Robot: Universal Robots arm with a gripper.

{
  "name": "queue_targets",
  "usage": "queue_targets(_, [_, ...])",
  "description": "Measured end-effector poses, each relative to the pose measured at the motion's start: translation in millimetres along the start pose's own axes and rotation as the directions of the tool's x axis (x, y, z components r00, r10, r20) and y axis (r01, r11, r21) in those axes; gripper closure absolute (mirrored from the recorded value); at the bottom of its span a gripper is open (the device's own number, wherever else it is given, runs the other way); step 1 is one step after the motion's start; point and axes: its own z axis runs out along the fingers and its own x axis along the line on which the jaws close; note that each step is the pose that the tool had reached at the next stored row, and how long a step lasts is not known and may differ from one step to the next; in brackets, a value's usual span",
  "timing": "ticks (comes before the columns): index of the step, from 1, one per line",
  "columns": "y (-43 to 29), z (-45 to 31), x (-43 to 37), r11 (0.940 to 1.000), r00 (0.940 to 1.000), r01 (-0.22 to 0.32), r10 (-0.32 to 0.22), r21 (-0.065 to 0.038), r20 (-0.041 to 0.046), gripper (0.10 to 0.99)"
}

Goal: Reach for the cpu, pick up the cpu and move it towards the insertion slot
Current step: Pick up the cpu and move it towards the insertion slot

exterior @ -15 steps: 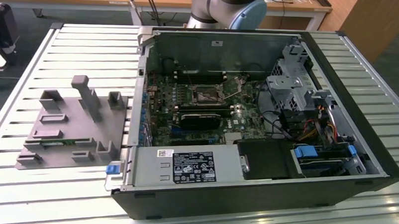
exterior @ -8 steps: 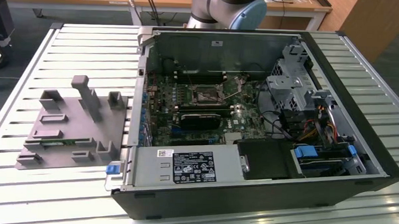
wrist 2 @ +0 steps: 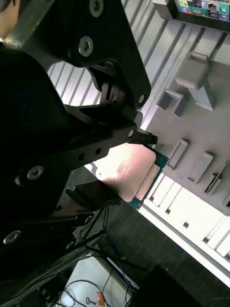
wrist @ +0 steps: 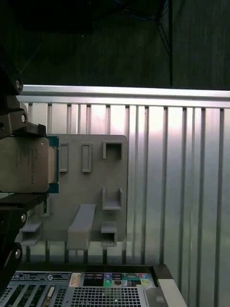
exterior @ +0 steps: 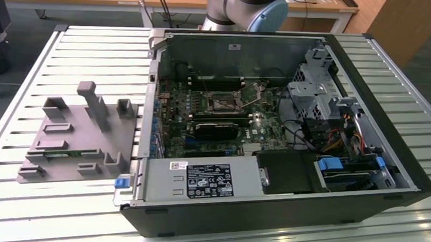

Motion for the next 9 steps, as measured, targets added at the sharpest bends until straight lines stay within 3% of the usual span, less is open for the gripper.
queue_targets(9, [0.4,0.2,-29.8,1.0,1.0,0.0,0.0,0.0,-0.0002,0.541])
